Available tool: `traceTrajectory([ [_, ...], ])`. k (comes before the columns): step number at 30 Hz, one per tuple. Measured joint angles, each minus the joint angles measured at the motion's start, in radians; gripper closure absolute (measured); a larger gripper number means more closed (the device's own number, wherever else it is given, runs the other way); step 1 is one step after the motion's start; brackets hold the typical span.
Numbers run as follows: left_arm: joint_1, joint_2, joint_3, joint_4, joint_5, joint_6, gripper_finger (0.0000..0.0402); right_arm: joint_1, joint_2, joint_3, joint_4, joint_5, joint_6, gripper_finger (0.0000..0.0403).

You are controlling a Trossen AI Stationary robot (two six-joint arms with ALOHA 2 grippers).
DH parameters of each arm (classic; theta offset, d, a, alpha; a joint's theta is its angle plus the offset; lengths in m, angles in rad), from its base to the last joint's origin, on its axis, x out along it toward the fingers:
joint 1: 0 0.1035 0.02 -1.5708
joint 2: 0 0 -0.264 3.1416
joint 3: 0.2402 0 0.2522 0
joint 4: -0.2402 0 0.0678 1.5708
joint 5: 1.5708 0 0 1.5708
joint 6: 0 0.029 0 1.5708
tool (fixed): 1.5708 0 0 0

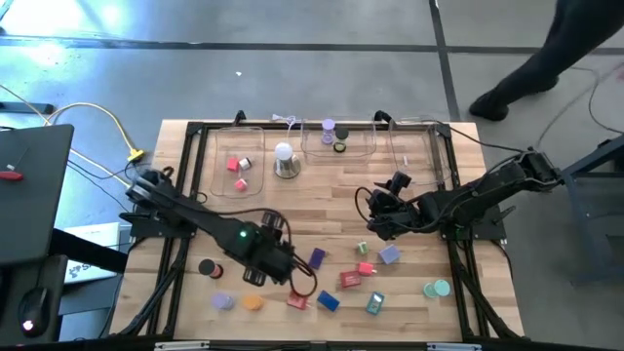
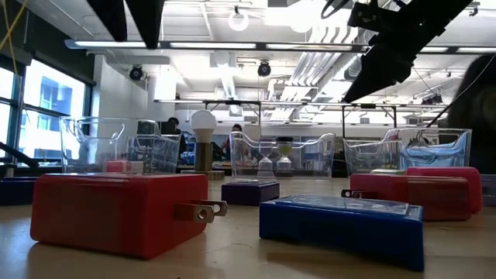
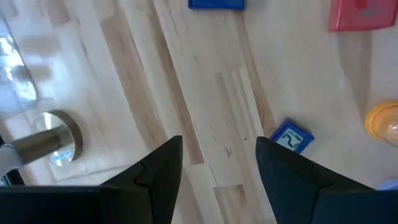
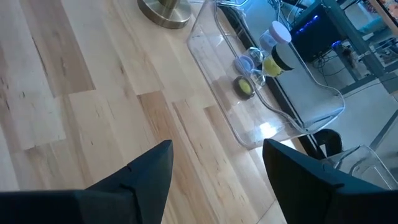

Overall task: Pick & Place Office items
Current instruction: Put the left blue digital clock into the right transparent bin

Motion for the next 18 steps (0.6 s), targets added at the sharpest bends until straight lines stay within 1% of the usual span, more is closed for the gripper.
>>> traceTrajectory([
  [4,0.000,0.048,0.000,0.001,0.014,-0.039,0.0208,0.000,0.000,0.000,-0.011,0.000,-0.001,0.0165],
  [8,0.000,0.084,0.000,0.012,0.077,-0.050,0.0208,0.000,0.000,0.000,-0.011,0.000,-0.024,0.0165],
  [11,0.000,0.111,0.000,0.036,0.120,-0.095,0.0208,0.000,0.000,0.000,-0.007,0.008,-0.027,0.0165],
  [18,0.002,0.133,0.000,0.042,0.121,-0.103,0.0208,0.000,0.000,0.000,0.009,0.011,-0.049,0.0165],
])
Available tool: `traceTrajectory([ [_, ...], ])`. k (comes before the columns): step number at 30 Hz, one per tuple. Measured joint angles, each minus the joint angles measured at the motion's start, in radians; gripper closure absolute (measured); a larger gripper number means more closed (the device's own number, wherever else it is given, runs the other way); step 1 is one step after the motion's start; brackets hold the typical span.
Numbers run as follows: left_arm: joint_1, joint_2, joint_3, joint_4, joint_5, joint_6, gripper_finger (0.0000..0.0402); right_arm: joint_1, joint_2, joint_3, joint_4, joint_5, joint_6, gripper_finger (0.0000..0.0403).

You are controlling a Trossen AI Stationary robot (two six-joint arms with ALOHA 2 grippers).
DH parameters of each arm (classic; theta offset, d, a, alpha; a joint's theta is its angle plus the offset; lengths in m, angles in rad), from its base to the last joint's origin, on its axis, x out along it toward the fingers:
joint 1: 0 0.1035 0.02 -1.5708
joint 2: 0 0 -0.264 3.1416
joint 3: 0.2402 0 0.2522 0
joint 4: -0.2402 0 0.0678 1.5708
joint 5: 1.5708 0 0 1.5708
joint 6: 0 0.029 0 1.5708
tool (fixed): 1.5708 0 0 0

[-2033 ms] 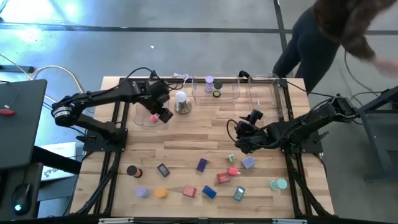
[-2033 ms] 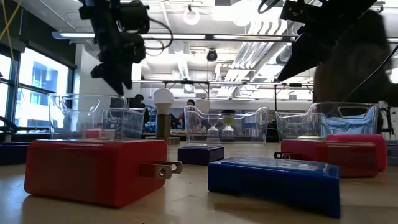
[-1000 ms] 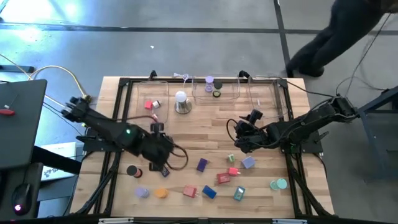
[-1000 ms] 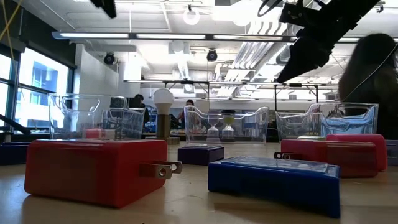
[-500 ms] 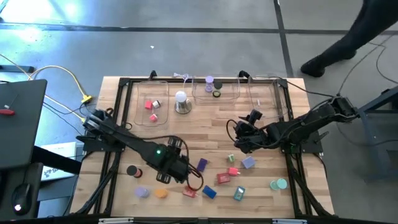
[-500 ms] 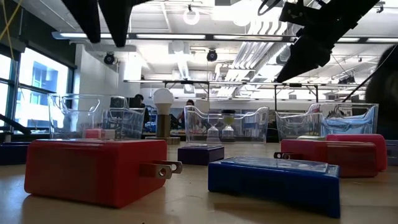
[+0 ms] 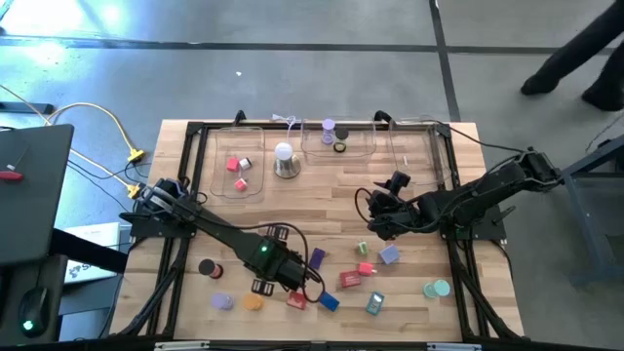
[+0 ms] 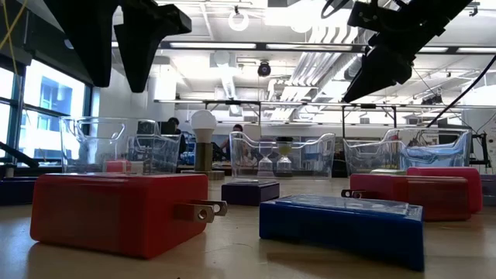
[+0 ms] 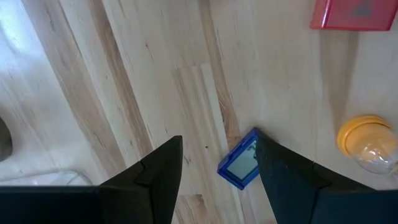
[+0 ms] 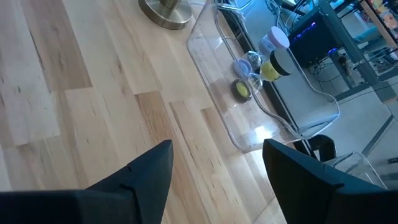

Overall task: Pick & Place Office items
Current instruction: Put the left blue digital clock into the right transparent bin

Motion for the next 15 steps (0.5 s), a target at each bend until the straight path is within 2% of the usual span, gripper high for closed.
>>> traceTrajectory([
  [15,-0.003,-0.001,0.000,-0.049,-0.002,-0.102,0.0204,0.000,0.000,0.000,0.003,-0.004,0.004,0.0165],
])
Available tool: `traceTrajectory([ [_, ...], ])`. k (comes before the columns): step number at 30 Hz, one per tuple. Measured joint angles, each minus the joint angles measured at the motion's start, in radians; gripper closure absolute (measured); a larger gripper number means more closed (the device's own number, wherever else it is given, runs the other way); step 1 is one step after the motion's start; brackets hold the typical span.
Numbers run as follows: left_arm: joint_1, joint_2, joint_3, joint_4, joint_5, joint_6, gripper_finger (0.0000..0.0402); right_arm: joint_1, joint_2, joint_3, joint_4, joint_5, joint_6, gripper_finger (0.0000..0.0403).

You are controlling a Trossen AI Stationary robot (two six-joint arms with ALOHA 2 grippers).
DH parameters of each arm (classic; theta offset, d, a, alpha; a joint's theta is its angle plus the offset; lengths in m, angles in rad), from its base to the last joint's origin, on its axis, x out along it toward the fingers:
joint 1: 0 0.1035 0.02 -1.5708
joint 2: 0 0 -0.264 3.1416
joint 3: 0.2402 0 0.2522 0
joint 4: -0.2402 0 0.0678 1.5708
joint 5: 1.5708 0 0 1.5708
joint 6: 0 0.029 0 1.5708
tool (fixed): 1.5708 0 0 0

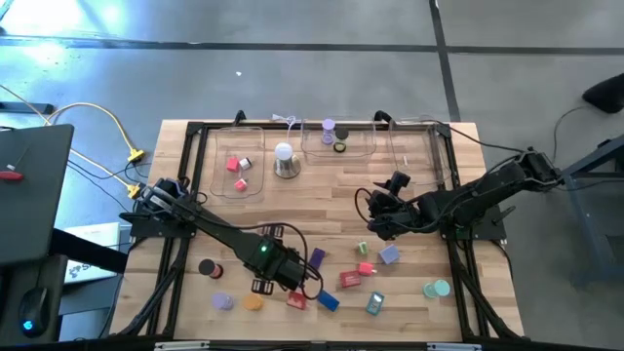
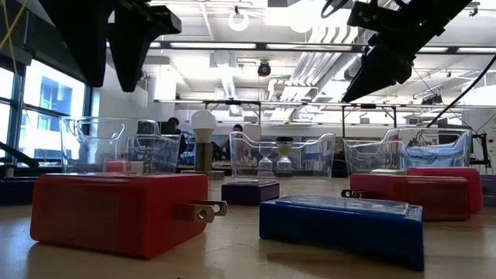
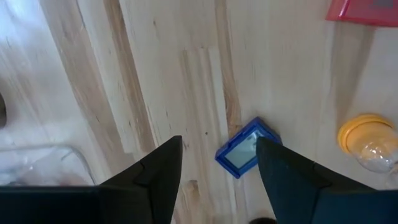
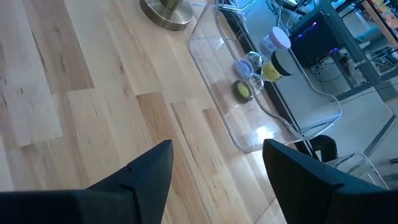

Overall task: Pick & Place Office items
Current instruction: Put the left blue digital clock into the right transparent bin

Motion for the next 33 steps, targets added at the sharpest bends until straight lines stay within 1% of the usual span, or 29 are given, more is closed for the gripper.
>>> traceTrajectory([
  [3,0.000,0.000,0.000,-0.001,-0.001,-0.037,0.0186,0.000,0.000,0.000,0.000,0.000,0.000,0.0165],
  [8,0.000,0.000,0.000,-0.001,-0.002,-0.081,0.0135,0.000,0.000,0.000,0.000,0.000,0.000,0.0165],
  [11,0.000,0.000,0.000,0.001,-0.006,-0.135,0.0115,0.000,0.000,0.000,0.000,0.000,0.000,0.0165],
  [14,0.000,0.000,0.000,0.001,-0.006,-0.142,0.0110,0.000,0.000,0.000,0.000,0.000,0.000,0.0165],
  [16,0.001,0.000,0.000,0.006,-0.006,-0.205,0.0110,0.000,0.000,0.000,0.000,0.000,0.000,0.0165],
  [21,0.019,0.000,0.000,0.007,0.053,-0.422,0.0110,0.000,0.000,0.000,0.000,0.000,-0.006,0.0165],
  [24,0.032,0.000,0.000,0.007,0.130,-0.565,0.0109,0.000,0.000,0.000,0.000,0.000,-0.018,0.0165],
  [26,0.041,0.000,0.000,0.005,0.139,-0.686,0.0109,0.000,0.000,0.000,0.000,0.000,-0.026,0.0165],
  [28,0.050,0.000,0.000,-0.009,0.139,-0.773,0.0109,0.000,0.000,0.000,0.000,0.000,-0.033,0.0165],
  [33,0.056,-0.001,-0.031,-0.024,0.153,-0.836,0.0109,0.000,0.000,0.000,0.000,0.000,-0.060,0.0165],
])
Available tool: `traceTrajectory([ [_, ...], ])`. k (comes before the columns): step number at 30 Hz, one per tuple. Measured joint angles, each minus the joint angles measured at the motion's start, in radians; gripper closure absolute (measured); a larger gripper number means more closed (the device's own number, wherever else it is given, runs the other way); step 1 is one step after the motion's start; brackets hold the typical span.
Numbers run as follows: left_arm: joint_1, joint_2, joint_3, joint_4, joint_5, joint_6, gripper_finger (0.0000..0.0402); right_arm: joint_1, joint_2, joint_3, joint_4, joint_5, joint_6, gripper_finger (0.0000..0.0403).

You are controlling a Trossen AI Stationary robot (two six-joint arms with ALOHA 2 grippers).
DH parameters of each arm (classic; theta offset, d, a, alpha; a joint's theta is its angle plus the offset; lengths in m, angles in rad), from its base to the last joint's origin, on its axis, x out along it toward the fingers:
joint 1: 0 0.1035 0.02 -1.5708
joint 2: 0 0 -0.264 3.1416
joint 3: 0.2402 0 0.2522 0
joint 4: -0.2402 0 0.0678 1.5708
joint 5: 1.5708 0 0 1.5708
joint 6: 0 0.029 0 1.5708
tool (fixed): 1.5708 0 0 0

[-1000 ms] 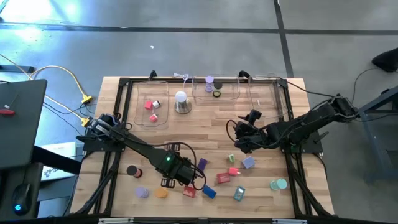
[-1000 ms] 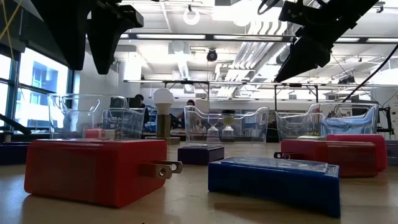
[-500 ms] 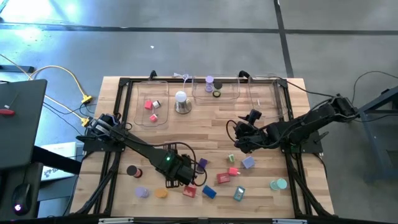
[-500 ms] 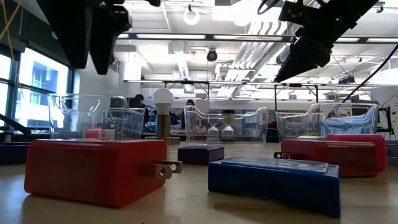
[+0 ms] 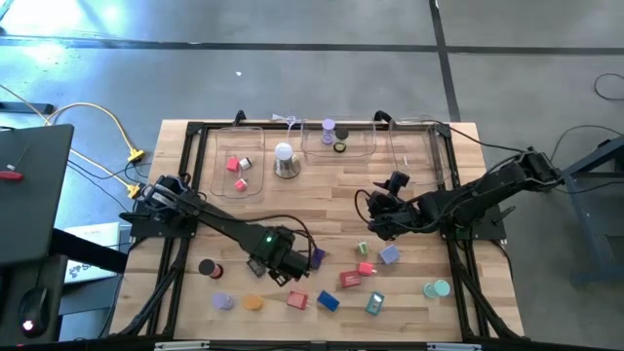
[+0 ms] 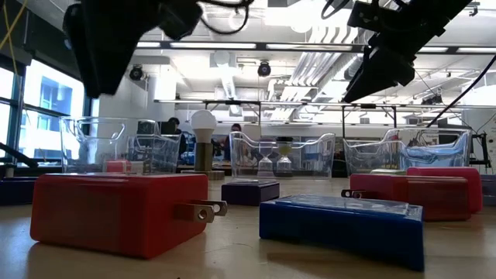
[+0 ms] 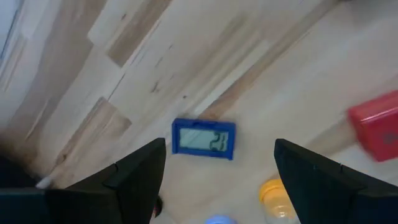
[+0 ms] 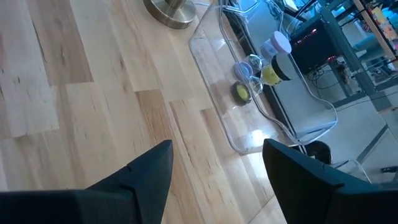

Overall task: Pick & Place Office items
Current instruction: Put the left blue digital clock into the right transparent bin

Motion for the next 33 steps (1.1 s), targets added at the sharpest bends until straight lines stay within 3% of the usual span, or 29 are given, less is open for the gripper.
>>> traceTrajectory([
  [9,-0.028,0.000,-0.091,0.081,0.043,0.035,0.0109,0.000,0.000,0.000,0.004,0.003,-0.026,0.0165],
  [13,-0.029,0.000,-0.146,0.134,0.116,0.027,0.0109,0.000,0.000,0.000,0.007,0.003,-0.026,0.0165],
  [20,-0.029,0.000,-0.154,0.167,0.058,0.065,0.0109,0.000,0.000,0.000,0.016,0.003,-0.026,0.0165],
  [33,-0.014,0.000,-0.154,0.200,0.084,0.088,0.0109,0.000,0.000,0.000,0.016,0.000,-0.023,0.0165],
])
